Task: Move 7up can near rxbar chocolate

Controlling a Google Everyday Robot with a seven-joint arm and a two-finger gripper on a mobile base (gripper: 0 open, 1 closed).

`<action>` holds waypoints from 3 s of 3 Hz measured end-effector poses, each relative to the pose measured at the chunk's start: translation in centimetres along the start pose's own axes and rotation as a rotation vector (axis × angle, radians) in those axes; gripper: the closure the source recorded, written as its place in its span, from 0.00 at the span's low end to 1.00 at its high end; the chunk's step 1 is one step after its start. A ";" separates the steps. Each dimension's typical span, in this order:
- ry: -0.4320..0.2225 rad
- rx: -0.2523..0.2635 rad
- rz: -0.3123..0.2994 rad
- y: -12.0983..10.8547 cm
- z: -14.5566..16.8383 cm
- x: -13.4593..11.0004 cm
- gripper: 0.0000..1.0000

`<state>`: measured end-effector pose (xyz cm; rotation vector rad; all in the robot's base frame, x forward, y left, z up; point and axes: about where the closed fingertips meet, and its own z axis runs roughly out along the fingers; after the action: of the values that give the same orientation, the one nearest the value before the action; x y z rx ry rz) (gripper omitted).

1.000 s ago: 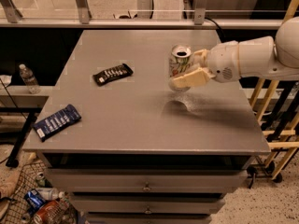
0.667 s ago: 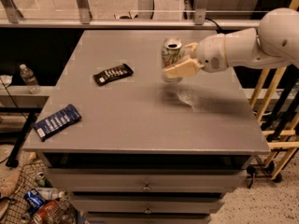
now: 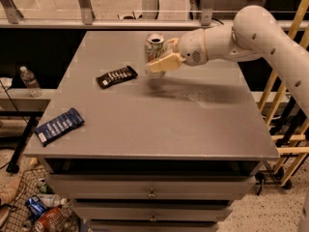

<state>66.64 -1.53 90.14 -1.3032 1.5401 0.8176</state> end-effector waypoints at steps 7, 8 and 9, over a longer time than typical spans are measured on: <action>-0.008 -0.164 0.018 2.6 6.9 1.2 0.82; -0.009 -0.170 0.018 2.7 7.2 1.1 0.58; -0.009 -0.175 0.018 2.9 7.4 1.1 0.35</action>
Offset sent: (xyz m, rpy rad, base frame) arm 0.0047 0.0573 -0.0235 -0.0050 0.0145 0.1347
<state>65.54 5.45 86.31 -1.4104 1.5016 0.9860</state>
